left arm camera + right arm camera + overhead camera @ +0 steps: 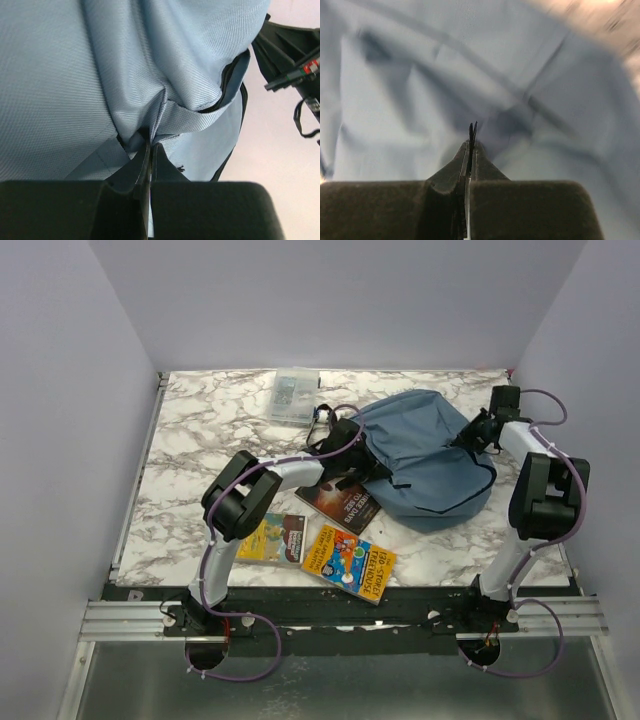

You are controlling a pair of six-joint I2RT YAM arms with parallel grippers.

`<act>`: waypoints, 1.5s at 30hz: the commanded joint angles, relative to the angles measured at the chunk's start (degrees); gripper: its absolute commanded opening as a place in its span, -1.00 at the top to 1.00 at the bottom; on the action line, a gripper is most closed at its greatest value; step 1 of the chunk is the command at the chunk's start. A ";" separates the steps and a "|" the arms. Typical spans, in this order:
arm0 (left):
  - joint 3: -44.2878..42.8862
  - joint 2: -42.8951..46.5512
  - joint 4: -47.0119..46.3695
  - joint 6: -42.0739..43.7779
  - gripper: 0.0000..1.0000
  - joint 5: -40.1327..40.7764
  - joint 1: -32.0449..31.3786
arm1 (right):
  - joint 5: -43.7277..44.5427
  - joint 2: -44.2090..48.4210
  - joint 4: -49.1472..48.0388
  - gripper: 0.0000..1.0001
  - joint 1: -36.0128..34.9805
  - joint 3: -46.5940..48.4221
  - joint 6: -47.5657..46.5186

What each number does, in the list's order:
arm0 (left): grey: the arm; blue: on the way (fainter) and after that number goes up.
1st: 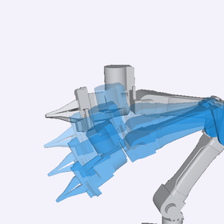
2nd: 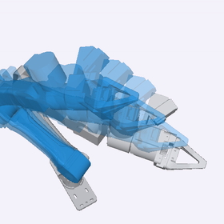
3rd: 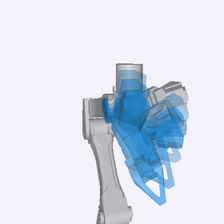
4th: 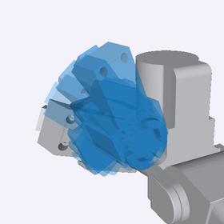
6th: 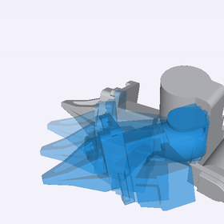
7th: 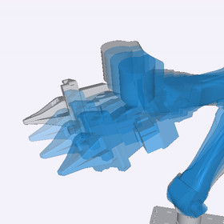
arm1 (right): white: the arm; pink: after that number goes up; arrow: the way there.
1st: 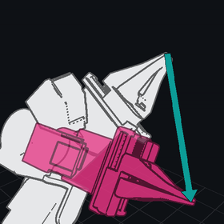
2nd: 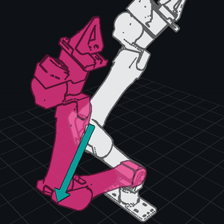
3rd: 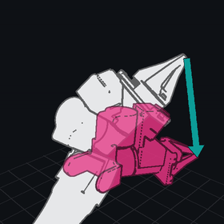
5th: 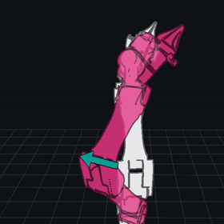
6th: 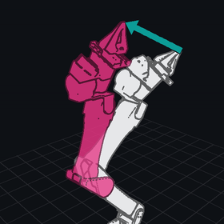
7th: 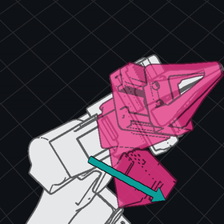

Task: Pack the student bag
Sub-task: Zip the student bag at the center of the board.

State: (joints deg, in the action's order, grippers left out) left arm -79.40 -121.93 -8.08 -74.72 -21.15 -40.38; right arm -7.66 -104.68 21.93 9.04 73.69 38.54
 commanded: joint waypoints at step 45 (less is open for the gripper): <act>5.52 14.01 17.79 10.64 -0.61 -7.26 -0.83 | -6.59 34.17 -11.40 0.24 -24.14 -43.98 12.43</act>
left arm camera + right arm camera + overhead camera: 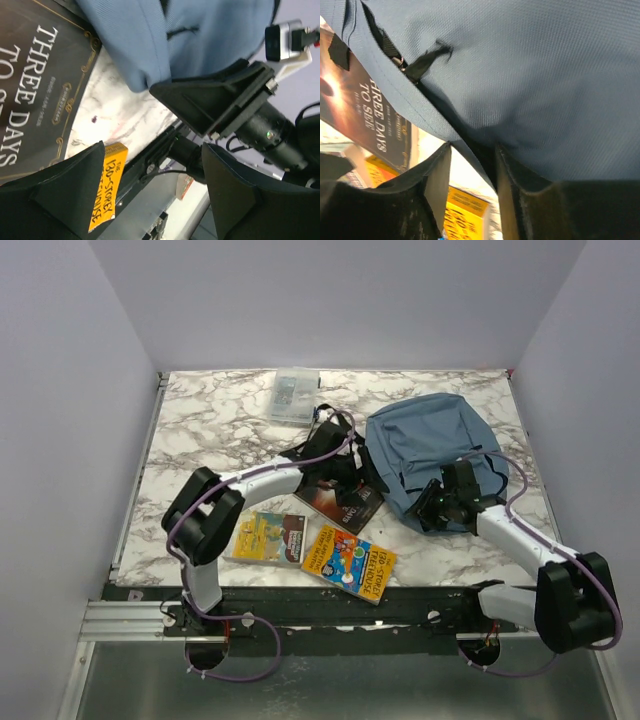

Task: Pack the student bag
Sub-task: Zip the student bag at the center of the board, then unzip the student bag at the center of the board.

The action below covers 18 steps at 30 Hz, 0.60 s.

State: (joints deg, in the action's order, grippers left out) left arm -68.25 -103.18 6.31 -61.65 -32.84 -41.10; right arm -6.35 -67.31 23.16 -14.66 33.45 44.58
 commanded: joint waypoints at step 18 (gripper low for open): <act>-29.77 -23.31 13.38 -3.65 -0.29 10.35 -2.69 | -12.18 7.10 -21.65 0.78 -0.36 -4.47 1.83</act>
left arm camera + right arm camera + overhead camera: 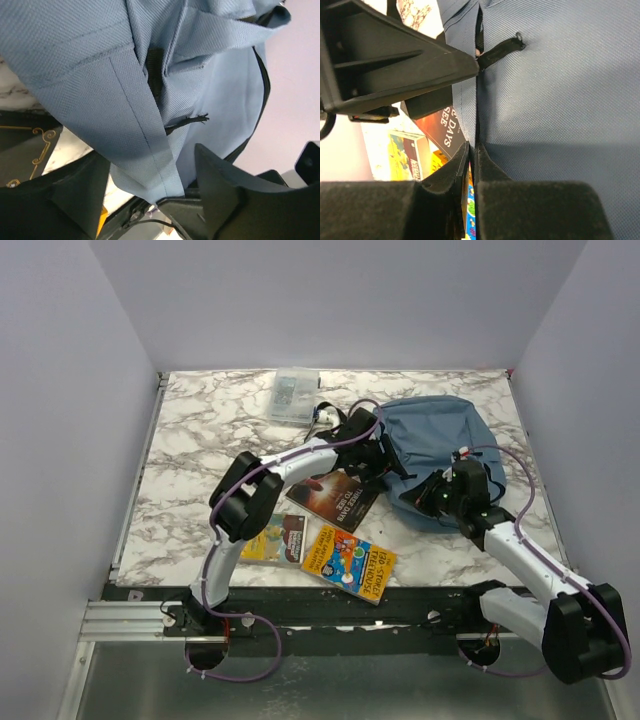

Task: Pack the student bag
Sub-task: Unzip the student bag at the center of the board.

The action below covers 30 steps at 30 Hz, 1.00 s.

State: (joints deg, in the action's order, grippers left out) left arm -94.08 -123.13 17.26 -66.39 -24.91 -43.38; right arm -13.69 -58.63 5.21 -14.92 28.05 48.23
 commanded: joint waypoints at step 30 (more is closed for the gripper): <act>7.45 -2.15 -53.20 -3.61 1.00 -16.30 6.56 | -4.76 -7.66 -8.95 0.83 -3.22 -0.31 -11.39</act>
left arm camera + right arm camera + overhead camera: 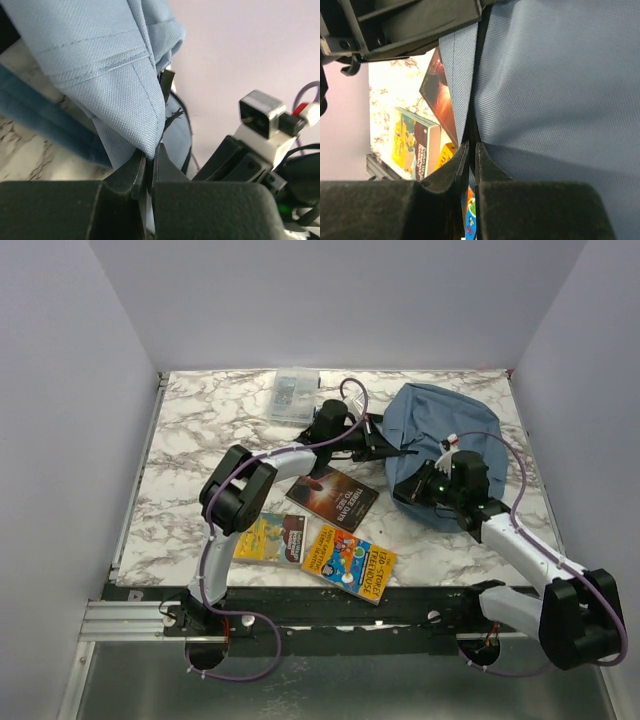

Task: Pack the student bag
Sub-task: Unzip the student bag at the center of the board.

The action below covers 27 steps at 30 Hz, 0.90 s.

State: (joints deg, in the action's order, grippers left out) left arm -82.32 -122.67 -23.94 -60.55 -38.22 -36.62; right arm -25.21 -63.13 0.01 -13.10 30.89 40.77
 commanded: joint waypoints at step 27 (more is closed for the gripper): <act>0.08 -3.74 -26.01 -24.27 1.00 -10.61 1.82 | -30.03 -16.51 -19.79 -0.13 18.92 2.26 16.19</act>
State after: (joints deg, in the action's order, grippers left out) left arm -81.93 -129.64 -44.10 -83.61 -46.57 -35.09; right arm -40.62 -76.18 -3.18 4.93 35.18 46.52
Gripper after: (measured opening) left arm 0.027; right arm 0.564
